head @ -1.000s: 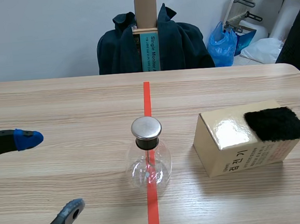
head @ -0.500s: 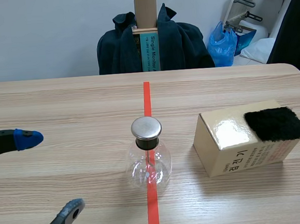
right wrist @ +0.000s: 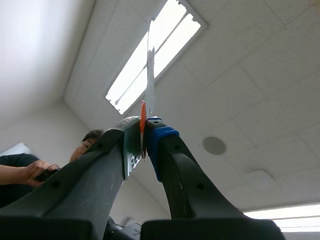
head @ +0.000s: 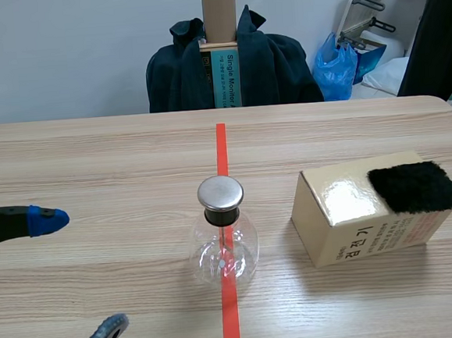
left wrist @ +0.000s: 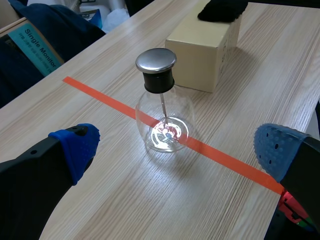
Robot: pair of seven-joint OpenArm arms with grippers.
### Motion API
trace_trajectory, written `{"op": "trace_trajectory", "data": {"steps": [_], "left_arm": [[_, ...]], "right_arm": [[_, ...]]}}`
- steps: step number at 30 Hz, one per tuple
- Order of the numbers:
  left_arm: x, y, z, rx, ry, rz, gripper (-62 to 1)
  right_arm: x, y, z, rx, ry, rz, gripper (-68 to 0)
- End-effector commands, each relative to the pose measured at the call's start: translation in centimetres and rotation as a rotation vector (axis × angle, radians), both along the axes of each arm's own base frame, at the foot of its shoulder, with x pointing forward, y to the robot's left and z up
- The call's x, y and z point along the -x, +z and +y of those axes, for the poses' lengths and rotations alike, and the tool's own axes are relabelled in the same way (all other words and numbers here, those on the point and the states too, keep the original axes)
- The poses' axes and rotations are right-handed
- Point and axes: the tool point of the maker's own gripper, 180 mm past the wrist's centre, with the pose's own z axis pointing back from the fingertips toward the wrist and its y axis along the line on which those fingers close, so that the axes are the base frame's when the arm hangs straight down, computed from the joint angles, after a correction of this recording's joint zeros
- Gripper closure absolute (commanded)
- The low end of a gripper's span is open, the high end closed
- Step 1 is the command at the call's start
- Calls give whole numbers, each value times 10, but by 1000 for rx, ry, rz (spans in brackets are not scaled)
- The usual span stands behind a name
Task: Do the electroscope experiment.
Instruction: 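Bring the plate to the electroscope and point at the metal foil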
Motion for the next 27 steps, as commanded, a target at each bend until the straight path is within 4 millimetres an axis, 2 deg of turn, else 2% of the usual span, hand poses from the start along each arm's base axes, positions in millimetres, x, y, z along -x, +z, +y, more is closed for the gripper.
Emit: {"op": "trace_trajectory", "data": {"steps": [1,4,8,11,12,15,17,24,27], "left_arm": [[-2,6,0,22,8,-14,-623],[-3,6,0,22,8,-15,-623],[-4,5,-1,12,6,-13,-623],[-9,-10,-1,-39,6,28,-623],[-11,-17,-1,-57,8,45,-570],[-17,-40,-1,-90,9,97,-353],[-22,-52,-2,-88,5,113,-260],[-46,-79,-19,-61,-43,128,-36],[-53,-88,-27,-43,-60,134,-27]], "right_arm": [[1,7,-2,-2,4,-9,-7],[-10,3,1,8,24,56,-6],[-29,-13,9,7,76,196,-6],[-43,-31,18,-8,122,295,-6],[-46,-35,21,-16,136,313,-6],[-56,-55,35,-20,167,376,-6],[-64,-71,45,-6,174,421,-6],[-92,-141,83,52,219,615,-6],[-99,-168,99,75,248,683,-6]]}}
